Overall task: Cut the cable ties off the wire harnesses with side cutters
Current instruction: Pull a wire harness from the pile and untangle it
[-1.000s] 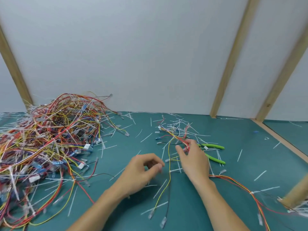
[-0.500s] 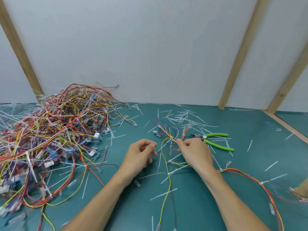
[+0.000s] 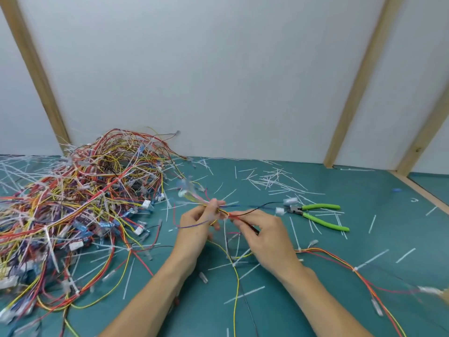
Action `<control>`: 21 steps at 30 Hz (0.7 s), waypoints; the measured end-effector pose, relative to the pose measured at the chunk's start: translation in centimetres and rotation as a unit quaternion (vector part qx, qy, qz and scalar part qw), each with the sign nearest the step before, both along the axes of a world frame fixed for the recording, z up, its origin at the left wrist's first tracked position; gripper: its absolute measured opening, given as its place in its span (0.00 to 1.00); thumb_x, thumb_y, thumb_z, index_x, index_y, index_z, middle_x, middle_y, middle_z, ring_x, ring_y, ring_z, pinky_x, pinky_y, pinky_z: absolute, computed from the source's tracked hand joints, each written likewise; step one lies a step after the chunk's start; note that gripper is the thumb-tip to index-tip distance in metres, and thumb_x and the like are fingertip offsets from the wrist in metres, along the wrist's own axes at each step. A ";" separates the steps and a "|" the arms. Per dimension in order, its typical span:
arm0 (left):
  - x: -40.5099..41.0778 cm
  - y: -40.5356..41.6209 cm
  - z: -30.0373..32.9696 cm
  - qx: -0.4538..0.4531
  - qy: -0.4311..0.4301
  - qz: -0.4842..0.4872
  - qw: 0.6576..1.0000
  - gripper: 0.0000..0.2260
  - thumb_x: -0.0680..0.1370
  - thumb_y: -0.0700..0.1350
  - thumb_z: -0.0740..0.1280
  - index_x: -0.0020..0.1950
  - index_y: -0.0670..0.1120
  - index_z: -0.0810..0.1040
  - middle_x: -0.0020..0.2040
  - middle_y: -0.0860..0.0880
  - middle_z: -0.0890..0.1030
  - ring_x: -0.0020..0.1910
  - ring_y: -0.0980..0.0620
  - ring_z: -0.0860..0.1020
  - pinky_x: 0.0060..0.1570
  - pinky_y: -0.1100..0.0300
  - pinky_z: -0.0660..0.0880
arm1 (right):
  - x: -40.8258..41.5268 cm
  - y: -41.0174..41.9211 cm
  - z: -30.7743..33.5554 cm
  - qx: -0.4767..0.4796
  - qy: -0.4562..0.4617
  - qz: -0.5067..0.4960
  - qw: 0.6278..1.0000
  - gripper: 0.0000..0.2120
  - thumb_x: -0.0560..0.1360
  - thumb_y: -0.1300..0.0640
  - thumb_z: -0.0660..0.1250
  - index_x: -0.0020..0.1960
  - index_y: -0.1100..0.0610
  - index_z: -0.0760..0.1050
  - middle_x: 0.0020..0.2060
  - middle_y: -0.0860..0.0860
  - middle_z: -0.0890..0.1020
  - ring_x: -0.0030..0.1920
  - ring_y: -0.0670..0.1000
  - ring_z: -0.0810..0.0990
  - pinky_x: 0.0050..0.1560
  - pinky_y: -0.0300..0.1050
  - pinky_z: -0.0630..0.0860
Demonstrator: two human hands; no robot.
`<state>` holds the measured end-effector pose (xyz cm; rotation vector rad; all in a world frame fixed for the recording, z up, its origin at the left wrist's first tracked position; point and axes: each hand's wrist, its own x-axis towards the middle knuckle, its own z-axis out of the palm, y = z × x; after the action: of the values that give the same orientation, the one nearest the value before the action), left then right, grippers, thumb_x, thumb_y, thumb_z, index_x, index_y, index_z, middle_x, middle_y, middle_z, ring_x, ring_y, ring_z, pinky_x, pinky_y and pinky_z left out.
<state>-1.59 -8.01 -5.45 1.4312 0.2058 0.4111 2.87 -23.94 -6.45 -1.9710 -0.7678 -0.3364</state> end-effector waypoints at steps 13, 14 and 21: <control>0.0 0.4 -0.3 -0.012 -0.040 -0.150 0.988 0.11 0.80 0.49 0.67 0.59 0.50 0.83 0.47 0.52 0.85 0.44 0.55 0.82 0.44 0.64 0.78 | 0.1 -0.5 1.2 0.128 0.249 0.089 0.956 0.11 0.80 0.53 0.70 0.42 0.57 0.83 0.32 0.52 0.83 0.33 0.50 0.80 0.38 0.45 0.79; -0.1 0.4 -0.3 -0.015 -0.043 -0.154 0.987 0.09 0.80 0.49 0.68 0.57 0.52 0.85 0.44 0.53 0.83 0.42 0.57 0.81 0.44 0.66 0.77 | 0.0 -0.6 1.1 0.102 0.246 0.099 0.959 0.08 0.78 0.53 0.71 0.43 0.55 0.83 0.32 0.51 0.83 0.34 0.50 0.80 0.38 0.45 0.79; 0.2 0.3 0.3 -0.090 -0.049 -0.125 0.987 0.13 0.72 0.45 0.70 0.56 0.46 0.82 0.37 0.49 0.84 0.35 0.57 0.82 0.37 0.64 0.79 | -0.7 -0.1 1.5 0.094 0.207 0.101 0.968 0.08 0.77 0.60 0.74 0.40 0.52 0.83 0.30 0.45 0.80 0.32 0.43 0.74 0.37 0.37 0.71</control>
<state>-1.36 -7.71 -5.18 1.2362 -0.0174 0.2486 2.14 -24.04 -4.94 -1.6870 -0.6301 0.1217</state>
